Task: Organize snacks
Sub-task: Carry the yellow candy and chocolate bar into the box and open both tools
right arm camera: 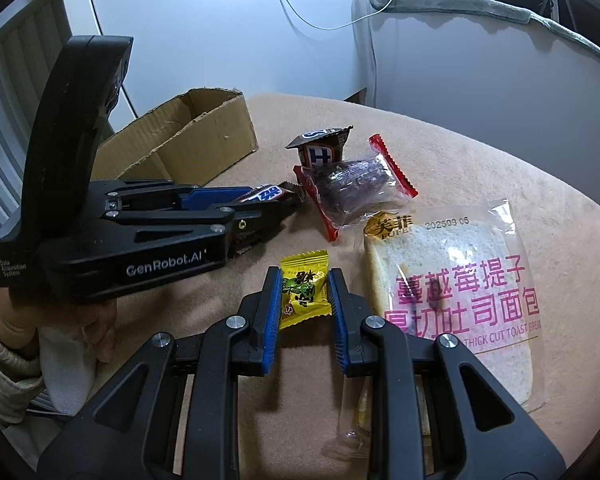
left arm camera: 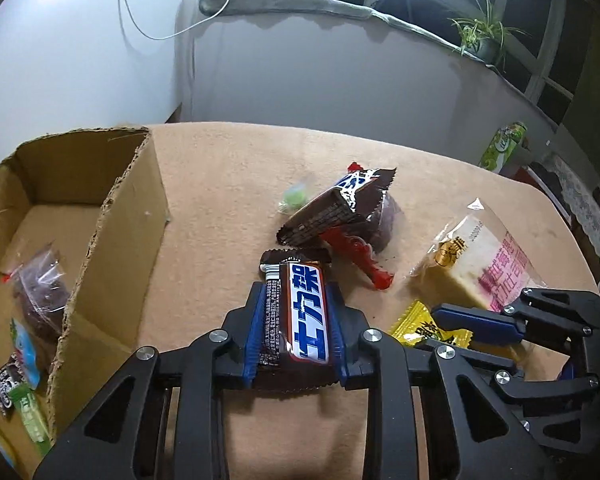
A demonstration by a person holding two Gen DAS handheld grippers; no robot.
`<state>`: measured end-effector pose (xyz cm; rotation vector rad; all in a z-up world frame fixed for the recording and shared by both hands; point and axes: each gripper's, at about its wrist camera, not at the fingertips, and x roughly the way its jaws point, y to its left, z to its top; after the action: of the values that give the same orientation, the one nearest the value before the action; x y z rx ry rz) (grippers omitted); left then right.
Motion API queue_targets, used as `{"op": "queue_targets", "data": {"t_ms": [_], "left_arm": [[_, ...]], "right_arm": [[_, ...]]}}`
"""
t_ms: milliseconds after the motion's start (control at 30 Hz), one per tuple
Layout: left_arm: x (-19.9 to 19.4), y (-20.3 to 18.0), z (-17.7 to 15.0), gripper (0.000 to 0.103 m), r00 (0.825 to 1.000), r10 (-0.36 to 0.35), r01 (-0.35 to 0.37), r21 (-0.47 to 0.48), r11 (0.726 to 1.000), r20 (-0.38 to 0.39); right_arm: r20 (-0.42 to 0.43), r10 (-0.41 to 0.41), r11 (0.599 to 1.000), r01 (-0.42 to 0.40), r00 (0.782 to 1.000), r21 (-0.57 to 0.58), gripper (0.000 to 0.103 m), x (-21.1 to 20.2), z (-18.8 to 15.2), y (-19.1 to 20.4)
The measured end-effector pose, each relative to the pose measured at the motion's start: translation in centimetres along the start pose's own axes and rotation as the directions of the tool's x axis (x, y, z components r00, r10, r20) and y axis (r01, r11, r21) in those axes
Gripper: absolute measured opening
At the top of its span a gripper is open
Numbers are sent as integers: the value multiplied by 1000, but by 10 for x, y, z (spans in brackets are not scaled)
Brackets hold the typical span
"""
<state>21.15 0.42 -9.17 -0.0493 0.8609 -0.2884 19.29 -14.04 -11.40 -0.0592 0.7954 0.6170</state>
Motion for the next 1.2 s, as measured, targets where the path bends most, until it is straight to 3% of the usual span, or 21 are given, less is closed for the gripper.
{"op": "queue_targets", "data": {"t_ms": [267, 500, 767, 1200], "left_arm": [[-30, 4, -7, 27, 997, -27, 28, -22, 999, 75], [-71, 2, -36, 27, 992, -24, 28, -33, 999, 120], [-113, 10, -52, 27, 985, 9, -2, -40, 999, 173], [-175, 20, -71, 27, 957, 24, -4, -67, 998, 291]], "right_arm": [[8, -4, 1000, 4, 1000, 12, 24, -2, -1, -2], [27, -37, 999, 37, 999, 16, 24, -5, -1, 3], [83, -83, 995, 77, 993, 69, 24, -40, -14, 12], [161, -150, 987, 138, 975, 86, 24, -107, -33, 50]]}}
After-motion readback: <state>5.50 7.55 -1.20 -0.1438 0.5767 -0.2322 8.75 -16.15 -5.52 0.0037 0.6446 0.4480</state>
